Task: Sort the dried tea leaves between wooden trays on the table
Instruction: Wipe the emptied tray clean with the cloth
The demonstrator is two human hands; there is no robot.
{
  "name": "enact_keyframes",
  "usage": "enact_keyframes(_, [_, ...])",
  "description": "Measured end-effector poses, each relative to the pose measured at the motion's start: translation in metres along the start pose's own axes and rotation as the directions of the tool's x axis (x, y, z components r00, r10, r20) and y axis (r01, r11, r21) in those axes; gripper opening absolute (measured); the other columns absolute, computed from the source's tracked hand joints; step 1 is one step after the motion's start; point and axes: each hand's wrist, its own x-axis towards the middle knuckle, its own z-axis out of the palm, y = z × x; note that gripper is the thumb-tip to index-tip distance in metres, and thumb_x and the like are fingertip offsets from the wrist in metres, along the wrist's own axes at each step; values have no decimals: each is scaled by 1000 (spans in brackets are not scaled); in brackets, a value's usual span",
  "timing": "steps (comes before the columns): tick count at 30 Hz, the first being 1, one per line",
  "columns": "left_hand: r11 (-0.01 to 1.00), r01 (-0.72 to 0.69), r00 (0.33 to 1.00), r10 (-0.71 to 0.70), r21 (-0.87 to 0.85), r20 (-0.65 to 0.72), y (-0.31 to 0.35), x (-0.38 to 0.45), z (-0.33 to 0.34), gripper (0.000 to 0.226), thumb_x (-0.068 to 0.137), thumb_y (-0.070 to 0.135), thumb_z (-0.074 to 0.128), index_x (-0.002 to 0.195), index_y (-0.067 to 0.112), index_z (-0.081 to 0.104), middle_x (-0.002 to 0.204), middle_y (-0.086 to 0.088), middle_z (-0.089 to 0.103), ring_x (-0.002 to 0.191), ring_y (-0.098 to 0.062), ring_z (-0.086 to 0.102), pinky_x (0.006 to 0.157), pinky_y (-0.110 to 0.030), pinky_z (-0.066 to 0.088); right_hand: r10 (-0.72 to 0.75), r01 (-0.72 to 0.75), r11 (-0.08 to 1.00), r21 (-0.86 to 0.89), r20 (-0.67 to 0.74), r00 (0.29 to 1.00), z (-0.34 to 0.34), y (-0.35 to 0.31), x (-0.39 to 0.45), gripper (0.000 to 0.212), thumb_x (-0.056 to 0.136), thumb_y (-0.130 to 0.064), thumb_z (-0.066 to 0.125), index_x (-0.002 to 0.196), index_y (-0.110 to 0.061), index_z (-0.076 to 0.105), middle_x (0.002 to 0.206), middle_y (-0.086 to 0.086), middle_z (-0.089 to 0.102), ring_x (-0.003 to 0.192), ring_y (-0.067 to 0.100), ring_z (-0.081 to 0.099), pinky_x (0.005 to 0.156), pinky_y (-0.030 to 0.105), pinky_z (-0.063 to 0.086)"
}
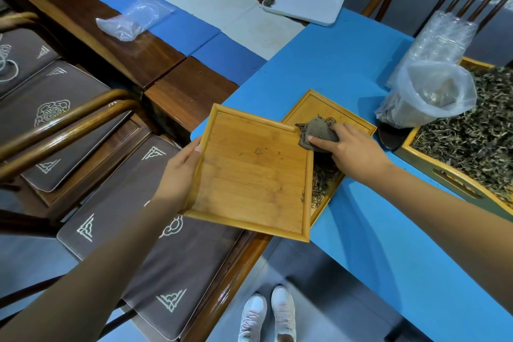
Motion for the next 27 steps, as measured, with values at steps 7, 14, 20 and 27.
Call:
enact_keyframes(7, [1000,7,1000,-7,-1,-13,-6,5,-7,32,98,36,38,126,43,53,101,28,56,93,7,51,70,-16,37,147,-139,976,169,-36,989,-22,-5,5,54,88,-11,50,136,-34,43,117,17,46,105,35,44,79,44,45])
enact_keyframes(14, [999,-14,1000,14,-49,-4,-7,10,3,32,98,32,41,125,39,56,109,24,60,103,1,55,74,-14,40,-138,144,932,331,-40,990,-45,-80,11,54,90,-19,47,137,-43,35,118,10,45,109,27,43,85,37,41])
enact_keyframes(20, [996,7,1000,-7,-84,8,-8,14,10,33,98,33,41,127,34,56,121,3,63,110,-16,59,89,-32,47,-175,164,865,473,-21,984,-36,-130,5,57,90,-22,48,142,-37,28,122,11,40,113,26,37,92,35,40])
enact_keyframes(27, [995,-11,1000,13,-103,14,-4,15,12,35,98,31,41,130,29,55,124,3,62,112,-15,58,90,-30,46,-73,84,896,436,-44,996,-24,-123,8,60,90,-22,48,144,-32,24,128,14,37,117,29,35,97,37,38])
